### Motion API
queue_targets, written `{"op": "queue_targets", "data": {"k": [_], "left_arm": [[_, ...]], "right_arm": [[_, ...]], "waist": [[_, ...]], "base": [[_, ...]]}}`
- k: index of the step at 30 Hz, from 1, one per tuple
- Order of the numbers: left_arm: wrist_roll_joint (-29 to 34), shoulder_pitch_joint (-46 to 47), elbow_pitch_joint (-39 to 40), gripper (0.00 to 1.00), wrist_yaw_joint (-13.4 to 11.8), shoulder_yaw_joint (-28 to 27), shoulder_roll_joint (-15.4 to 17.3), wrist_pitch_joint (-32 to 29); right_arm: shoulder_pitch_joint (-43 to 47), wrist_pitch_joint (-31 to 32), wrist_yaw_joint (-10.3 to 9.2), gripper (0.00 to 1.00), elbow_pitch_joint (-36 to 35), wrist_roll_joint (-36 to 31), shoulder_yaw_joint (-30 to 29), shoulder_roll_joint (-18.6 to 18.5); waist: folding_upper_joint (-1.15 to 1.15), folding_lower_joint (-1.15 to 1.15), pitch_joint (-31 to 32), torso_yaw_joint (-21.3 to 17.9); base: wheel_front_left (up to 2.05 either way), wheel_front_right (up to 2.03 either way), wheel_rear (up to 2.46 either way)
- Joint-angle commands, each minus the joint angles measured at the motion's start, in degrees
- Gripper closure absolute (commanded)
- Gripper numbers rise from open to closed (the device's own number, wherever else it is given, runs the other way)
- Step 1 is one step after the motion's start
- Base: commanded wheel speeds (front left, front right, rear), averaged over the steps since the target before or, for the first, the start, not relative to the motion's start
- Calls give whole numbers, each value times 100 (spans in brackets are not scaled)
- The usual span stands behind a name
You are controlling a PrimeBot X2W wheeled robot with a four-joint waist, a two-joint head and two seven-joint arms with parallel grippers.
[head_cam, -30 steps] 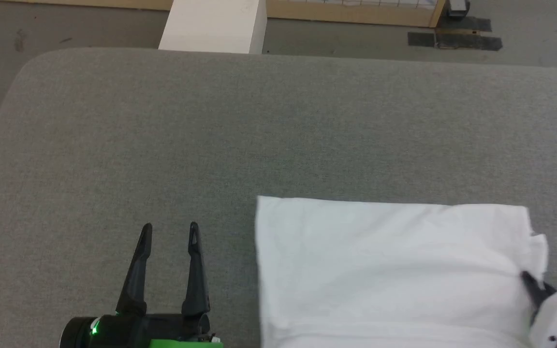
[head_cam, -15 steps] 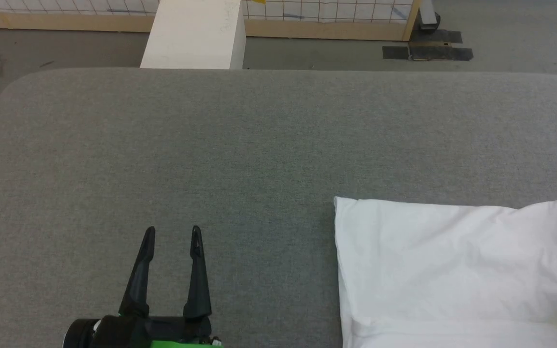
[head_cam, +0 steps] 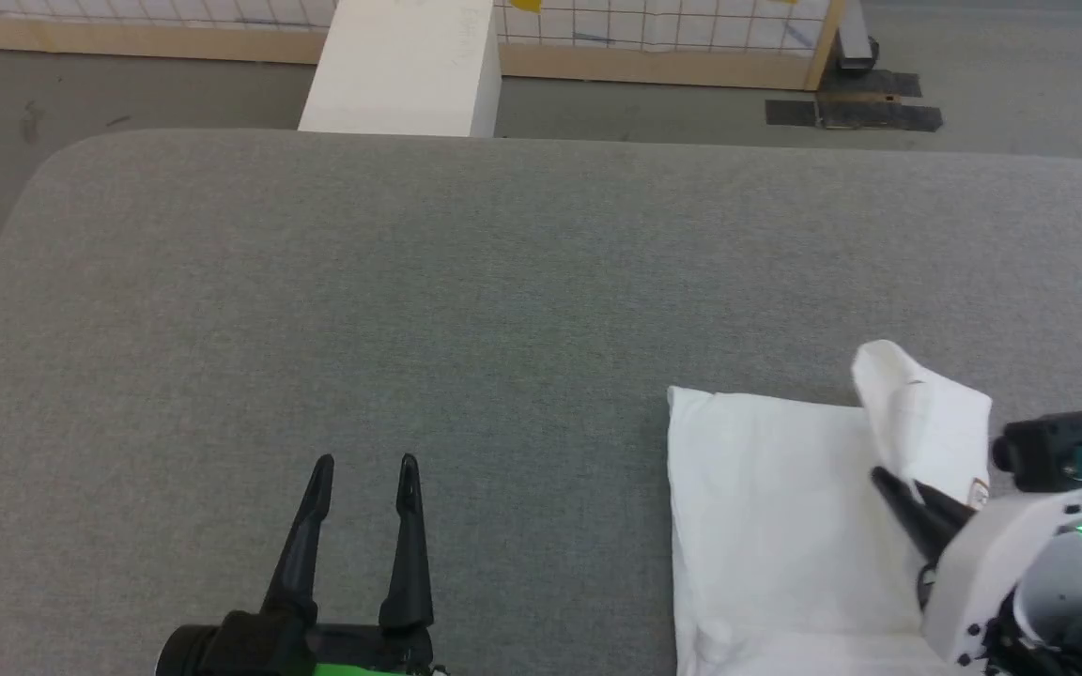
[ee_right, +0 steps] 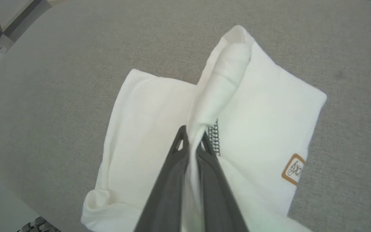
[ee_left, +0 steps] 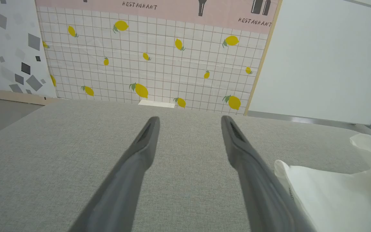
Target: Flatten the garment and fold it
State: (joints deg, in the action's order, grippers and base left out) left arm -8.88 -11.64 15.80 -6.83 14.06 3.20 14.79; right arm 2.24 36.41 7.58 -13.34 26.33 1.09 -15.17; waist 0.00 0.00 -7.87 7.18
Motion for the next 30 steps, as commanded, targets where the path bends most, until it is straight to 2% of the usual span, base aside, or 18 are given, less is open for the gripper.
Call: {"op": "queue_targets", "data": {"k": [1, 10, 19, 20, 21, 22, 26, 30], "left_arm": [[-34, 62, -20, 0, 39, 11, -30, 20], [-151, 108, -116, 0, 44, 99, -31, 20], [-228, 188, -168, 0, -7, 166, -32, 20], [-236, 204, -175, 0, -13, 175, -32, 20], [-246, 223, -184, 0, -19, 186, -32, 20], [-255, 240, -192, 0, -26, 192, -32, 20], [-282, 240, -222, 0, -40, 166, -32, 20], [-285, 225, -264, 0, 16, 104, -32, 20]], "right_arm": [[-148, 41, -9, 100, 4, 48, 117, 57], [-595, 13, -9, 100, 607, -197, 825, 330], [-1105, -136, -9, 100, 1733, -753, 1260, 807], [-1151, -180, -9, 91, 1838, -821, 1273, 842], [-1201, -237, -9, 66, 1954, -892, 1304, 880], [-1245, -280, -9, 0, 2043, -934, 1364, 912], [-1374, -389, -9, 0, 2092, -776, 1515, 1012], [-1398, -460, -9, 0, 1737, -558, 1374, 925]], "waist": [[0, 0, -7, 99], [0, 0, -37, 372], [0, 0, -74, 424], [0, 0, -78, 423], [0, 0, -82, 418], [0, 0, -82, 406], [0, 0, -38, 298], [0, 0, 13, 179]], "base": [[0, 0, 0], [0, 0, 0], [0, 0, 0], [0, 0, 0], [0, 0, 0], [0, 0, 0], [0, 0, 0], [0, 0, 0]]}}
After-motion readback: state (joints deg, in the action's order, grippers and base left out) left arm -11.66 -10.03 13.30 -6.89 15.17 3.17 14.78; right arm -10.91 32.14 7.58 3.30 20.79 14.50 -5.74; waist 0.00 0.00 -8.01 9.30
